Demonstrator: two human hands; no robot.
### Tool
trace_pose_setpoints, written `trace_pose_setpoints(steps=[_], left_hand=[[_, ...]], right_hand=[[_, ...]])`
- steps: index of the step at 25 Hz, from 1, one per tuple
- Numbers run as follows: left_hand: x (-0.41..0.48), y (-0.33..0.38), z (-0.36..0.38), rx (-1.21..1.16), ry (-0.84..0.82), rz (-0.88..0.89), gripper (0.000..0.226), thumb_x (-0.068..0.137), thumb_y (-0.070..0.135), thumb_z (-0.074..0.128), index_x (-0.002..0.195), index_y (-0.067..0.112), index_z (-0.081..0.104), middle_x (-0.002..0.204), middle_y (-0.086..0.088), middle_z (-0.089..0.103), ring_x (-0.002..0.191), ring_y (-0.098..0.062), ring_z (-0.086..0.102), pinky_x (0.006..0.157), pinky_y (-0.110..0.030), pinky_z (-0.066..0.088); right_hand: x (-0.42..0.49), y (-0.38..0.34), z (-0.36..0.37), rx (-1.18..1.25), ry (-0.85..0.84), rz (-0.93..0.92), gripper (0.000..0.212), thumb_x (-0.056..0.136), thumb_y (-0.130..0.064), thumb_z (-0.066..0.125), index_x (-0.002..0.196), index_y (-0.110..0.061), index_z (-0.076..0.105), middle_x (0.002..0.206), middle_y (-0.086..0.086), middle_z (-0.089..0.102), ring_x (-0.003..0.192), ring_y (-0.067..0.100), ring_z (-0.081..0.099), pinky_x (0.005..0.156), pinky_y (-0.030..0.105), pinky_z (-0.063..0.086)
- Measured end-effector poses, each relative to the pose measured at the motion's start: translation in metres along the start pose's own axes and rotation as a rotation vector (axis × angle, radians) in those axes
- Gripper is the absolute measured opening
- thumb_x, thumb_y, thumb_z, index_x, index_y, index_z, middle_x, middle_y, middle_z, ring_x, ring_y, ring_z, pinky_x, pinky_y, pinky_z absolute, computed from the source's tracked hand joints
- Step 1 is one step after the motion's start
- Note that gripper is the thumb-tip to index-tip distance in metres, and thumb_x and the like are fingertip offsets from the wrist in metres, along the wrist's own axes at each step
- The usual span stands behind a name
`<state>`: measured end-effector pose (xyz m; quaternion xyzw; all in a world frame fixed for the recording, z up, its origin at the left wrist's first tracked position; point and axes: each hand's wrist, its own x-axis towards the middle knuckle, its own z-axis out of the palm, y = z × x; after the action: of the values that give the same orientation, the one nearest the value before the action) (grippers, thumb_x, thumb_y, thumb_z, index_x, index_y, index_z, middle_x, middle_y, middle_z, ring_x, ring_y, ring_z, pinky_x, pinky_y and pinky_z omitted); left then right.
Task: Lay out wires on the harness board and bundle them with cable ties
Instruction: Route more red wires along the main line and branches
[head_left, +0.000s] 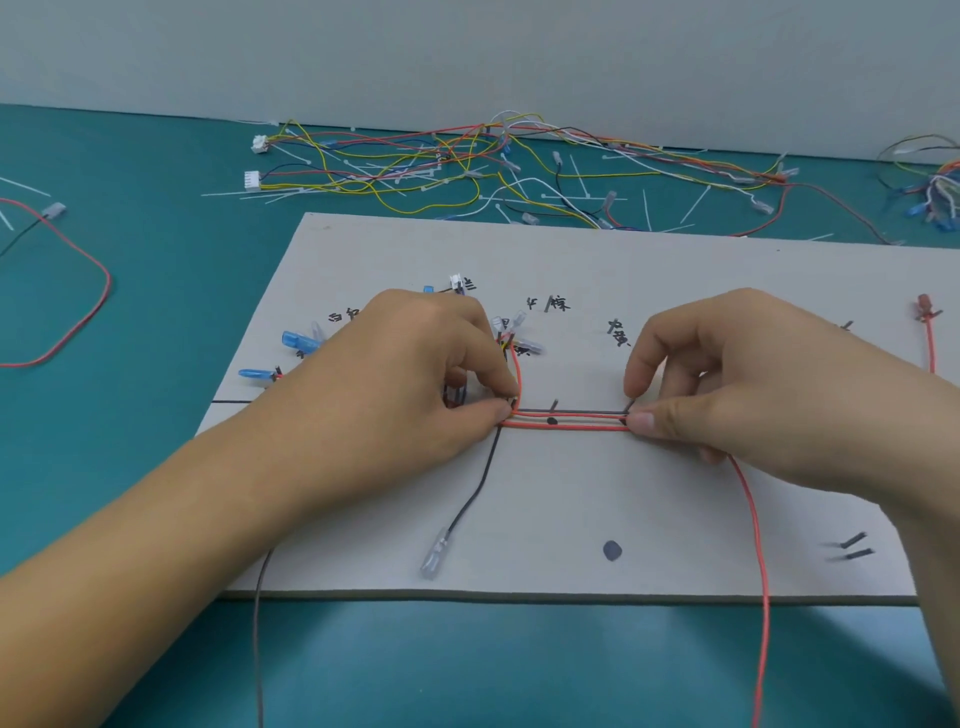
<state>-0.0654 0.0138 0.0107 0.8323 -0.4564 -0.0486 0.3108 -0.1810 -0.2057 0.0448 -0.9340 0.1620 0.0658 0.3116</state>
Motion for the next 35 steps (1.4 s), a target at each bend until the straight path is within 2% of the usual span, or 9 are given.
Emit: trace_pose_setpoints(steps=[6, 9, 14, 17, 19, 23, 27, 30, 35], left_hand=[[-0.001, -0.002, 0.000, 0.021, -0.011, 0.043, 0.010, 0.083, 0.020, 0.081, 0.089, 0.028, 0.081, 0.086, 0.010, 0.067, 0.072, -0.008, 0.057, 0.072, -0.028, 0.046], [0.001, -0.004, -0.005, 0.005, 0.014, 0.016, 0.019, 0.075, 0.034, 0.089, 0.093, 0.030, 0.081, 0.088, 0.012, 0.066, 0.074, -0.006, 0.057, 0.072, -0.032, 0.047], [0.007, 0.002, -0.014, 0.022, -0.098, -0.008, 0.032, 0.069, 0.051, 0.086, 0.097, 0.038, 0.079, 0.090, 0.019, 0.064, 0.081, -0.001, 0.057, 0.069, -0.018, 0.043], [0.016, 0.008, -0.022, 0.124, -0.181, -0.021, 0.040, 0.066, 0.063, 0.084, 0.099, 0.042, 0.076, 0.087, 0.026, 0.066, 0.087, 0.005, 0.058, 0.069, -0.019, 0.046], [0.023, 0.012, -0.019, 0.119, -0.205, -0.002, 0.034, 0.069, 0.059, 0.085, 0.095, 0.039, 0.076, 0.082, 0.024, 0.069, 0.087, 0.005, 0.058, 0.069, -0.020, 0.050], [0.029, 0.017, -0.002, 0.101, -0.228, 0.072, 0.003, 0.081, 0.035, 0.076, 0.084, 0.032, 0.075, 0.079, 0.015, 0.070, 0.083, -0.003, 0.063, 0.076, -0.033, 0.054], [0.024, 0.008, 0.003, 0.057, -0.180, 0.110, 0.007, 0.085, 0.033, 0.075, 0.092, 0.034, 0.077, 0.081, 0.016, 0.065, 0.083, -0.005, 0.060, 0.078, -0.031, 0.049], [0.022, 0.010, 0.010, 0.053, -0.142, 0.149, 0.003, 0.088, 0.030, 0.076, 0.088, 0.031, 0.078, 0.080, 0.013, 0.063, 0.082, -0.007, 0.059, 0.077, -0.030, 0.048], [0.021, 0.010, 0.015, 0.042, -0.143, 0.161, 0.009, 0.090, 0.022, 0.071, 0.087, 0.030, 0.075, 0.079, 0.013, 0.063, 0.080, -0.008, 0.059, 0.071, -0.022, 0.046]], right_hand=[[0.003, 0.002, 0.001, -0.065, 0.029, -0.021, 0.017, 0.083, -0.026, 0.080, 0.077, -0.040, 0.073, 0.060, -0.011, 0.069, 0.048, 0.004, 0.060, 0.053, 0.025, 0.049], [0.007, 0.004, 0.002, -0.057, 0.016, -0.069, 0.020, 0.083, -0.020, 0.080, 0.073, -0.035, 0.074, 0.056, -0.011, 0.065, 0.045, 0.002, 0.053, 0.044, 0.012, 0.039], [0.008, 0.007, 0.005, -0.105, 0.035, -0.112, 0.018, 0.084, -0.017, 0.078, 0.068, -0.025, 0.072, 0.055, -0.015, 0.063, 0.048, 0.002, 0.054, 0.045, 0.014, 0.041], [0.008, 0.008, 0.005, -0.126, 0.029, -0.127, 0.017, 0.084, -0.019, 0.077, 0.069, -0.023, 0.071, 0.059, -0.018, 0.063, 0.051, 0.002, 0.056, 0.046, 0.015, 0.042], [0.009, 0.009, 0.005, -0.135, 0.030, -0.136, 0.017, 0.084, -0.019, 0.077, 0.069, -0.023, 0.070, 0.059, -0.018, 0.064, 0.051, 0.002, 0.056, 0.047, 0.016, 0.044], [0.009, 0.010, 0.005, -0.081, 0.027, -0.102, 0.014, 0.082, -0.020, 0.078, 0.070, -0.025, 0.072, 0.058, -0.015, 0.065, 0.049, 0.001, 0.057, 0.045, 0.015, 0.043], [0.011, 0.011, 0.003, -0.021, -0.001, -0.038, 0.013, 0.082, -0.021, 0.079, 0.071, -0.026, 0.073, 0.057, -0.009, 0.066, 0.045, 0.002, 0.055, 0.042, 0.014, 0.040], [0.009, 0.008, 0.000, 0.024, -0.019, 0.004, 0.012, 0.082, -0.023, 0.081, 0.072, -0.024, 0.074, 0.061, -0.003, 0.068, 0.042, 0.004, 0.054, 0.042, 0.016, 0.041], [0.005, 0.011, -0.007, 0.079, -0.106, 0.011, 0.013, 0.088, -0.017, 0.076, 0.077, -0.023, 0.076, 0.068, 0.003, 0.072, 0.044, 0.007, 0.053, 0.043, 0.017, 0.040]])
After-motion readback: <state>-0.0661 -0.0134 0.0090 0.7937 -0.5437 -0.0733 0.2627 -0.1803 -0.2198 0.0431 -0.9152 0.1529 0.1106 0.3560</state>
